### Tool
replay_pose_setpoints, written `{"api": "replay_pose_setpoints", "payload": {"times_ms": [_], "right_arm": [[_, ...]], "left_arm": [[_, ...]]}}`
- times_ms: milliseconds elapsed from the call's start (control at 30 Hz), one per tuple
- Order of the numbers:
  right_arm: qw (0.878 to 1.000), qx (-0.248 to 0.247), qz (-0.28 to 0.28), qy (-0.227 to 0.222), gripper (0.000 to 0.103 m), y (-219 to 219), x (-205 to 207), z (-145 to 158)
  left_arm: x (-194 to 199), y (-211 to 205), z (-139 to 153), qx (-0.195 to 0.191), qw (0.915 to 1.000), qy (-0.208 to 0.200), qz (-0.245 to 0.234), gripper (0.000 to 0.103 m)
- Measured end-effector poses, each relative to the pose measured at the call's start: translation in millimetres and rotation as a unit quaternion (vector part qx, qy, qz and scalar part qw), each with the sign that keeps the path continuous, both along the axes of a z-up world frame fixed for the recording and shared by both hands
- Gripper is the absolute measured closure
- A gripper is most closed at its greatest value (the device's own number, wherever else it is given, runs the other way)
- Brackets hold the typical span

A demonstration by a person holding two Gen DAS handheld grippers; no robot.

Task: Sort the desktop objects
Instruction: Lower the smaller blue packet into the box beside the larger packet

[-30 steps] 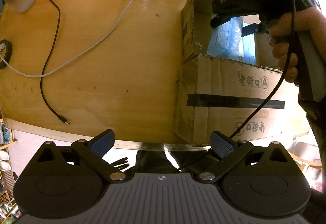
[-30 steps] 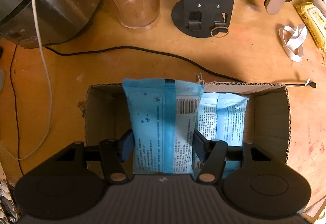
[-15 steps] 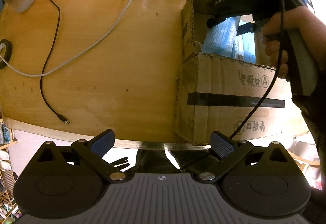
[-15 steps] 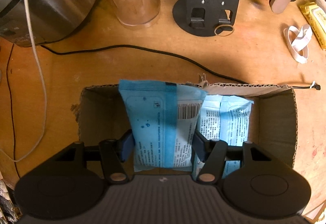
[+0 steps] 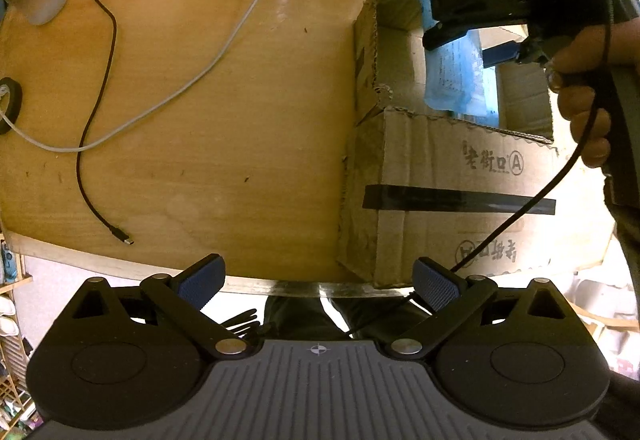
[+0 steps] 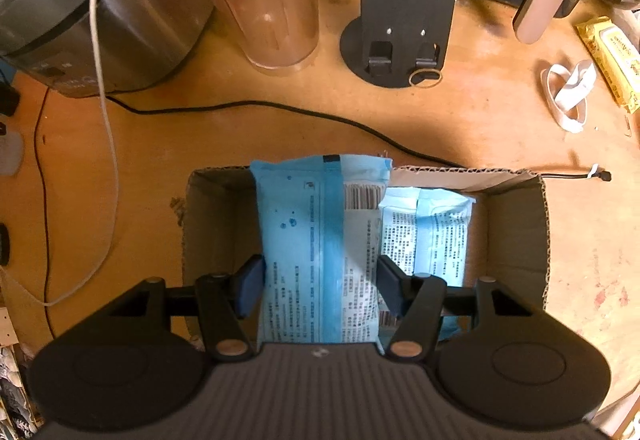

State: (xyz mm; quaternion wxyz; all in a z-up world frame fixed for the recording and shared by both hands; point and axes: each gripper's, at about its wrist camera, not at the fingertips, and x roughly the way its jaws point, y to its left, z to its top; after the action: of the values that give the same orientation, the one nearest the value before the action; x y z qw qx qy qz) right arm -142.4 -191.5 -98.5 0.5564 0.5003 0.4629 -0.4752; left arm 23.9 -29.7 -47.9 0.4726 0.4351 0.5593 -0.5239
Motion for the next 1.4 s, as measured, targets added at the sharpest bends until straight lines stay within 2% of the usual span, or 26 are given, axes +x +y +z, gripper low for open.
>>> {"api": "replay_pose_setpoints", "payload": {"times_ms": [433, 767, 1000, 1400], "right_arm": [[1.000, -0.023, -0.004, -0.010, 0.048, 0, -7, 22], [0.999, -0.023, -0.010, -0.020, 0.054, -1, -10, 18], [0.999, -0.041, -0.018, -0.027, 0.055, -4, -13, 29], [0.999, -0.036, -0.006, -0.030, 0.054, 8, -13, 36]], "left_arm": [[2, 0, 0, -0.003, 1.0000, 0.001, 0.005, 0.000], [3, -2, -1, -0.005, 1.0000, 0.002, 0.006, 0.000], [3, -2, -1, -0.005, 1.0000, 0.001, 0.009, 0.000], [2, -1, 0, -0.005, 0.9999, 0.003, 0.010, 0.000]]}}
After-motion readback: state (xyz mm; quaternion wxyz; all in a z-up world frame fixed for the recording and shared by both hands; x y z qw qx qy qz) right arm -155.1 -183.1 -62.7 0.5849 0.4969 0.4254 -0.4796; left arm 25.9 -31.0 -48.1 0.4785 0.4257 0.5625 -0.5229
